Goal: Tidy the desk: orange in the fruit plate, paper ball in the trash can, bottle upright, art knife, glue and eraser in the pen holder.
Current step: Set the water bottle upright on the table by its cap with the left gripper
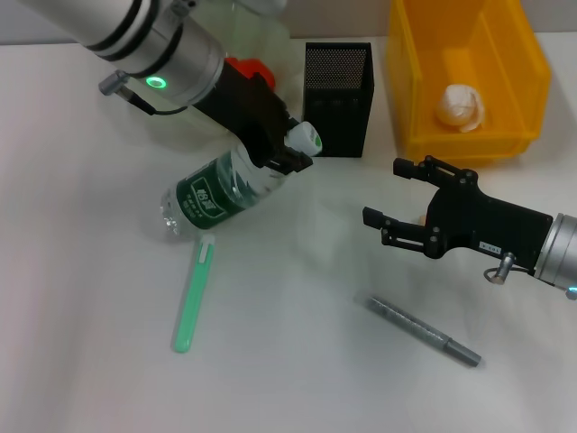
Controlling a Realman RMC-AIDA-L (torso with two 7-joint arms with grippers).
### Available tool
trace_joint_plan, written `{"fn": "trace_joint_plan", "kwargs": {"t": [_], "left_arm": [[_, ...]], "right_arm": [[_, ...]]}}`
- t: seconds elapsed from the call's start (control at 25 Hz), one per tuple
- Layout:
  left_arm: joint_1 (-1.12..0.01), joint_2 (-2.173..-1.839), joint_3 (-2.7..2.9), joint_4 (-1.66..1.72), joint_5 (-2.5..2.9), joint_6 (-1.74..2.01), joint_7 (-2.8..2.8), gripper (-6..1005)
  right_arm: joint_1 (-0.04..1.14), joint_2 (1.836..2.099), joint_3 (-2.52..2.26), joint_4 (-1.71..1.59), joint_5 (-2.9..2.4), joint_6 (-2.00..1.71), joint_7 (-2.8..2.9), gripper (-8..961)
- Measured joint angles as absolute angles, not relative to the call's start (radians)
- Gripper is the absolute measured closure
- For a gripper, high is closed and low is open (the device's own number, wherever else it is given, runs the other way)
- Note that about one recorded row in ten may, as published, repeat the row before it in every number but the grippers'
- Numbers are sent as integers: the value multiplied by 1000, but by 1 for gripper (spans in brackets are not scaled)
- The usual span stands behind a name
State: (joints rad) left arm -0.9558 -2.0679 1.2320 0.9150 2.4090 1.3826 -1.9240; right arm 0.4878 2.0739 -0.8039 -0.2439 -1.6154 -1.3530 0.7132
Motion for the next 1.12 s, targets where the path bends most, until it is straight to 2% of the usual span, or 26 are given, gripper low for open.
{"fn": "trace_joint_plan", "kwargs": {"t": [1.12], "left_arm": [[-894, -2061, 1057, 941, 2308, 1453, -1862, 563]], "right_arm": [[489, 2074, -804, -249, -1615, -1353, 716, 125]]}}
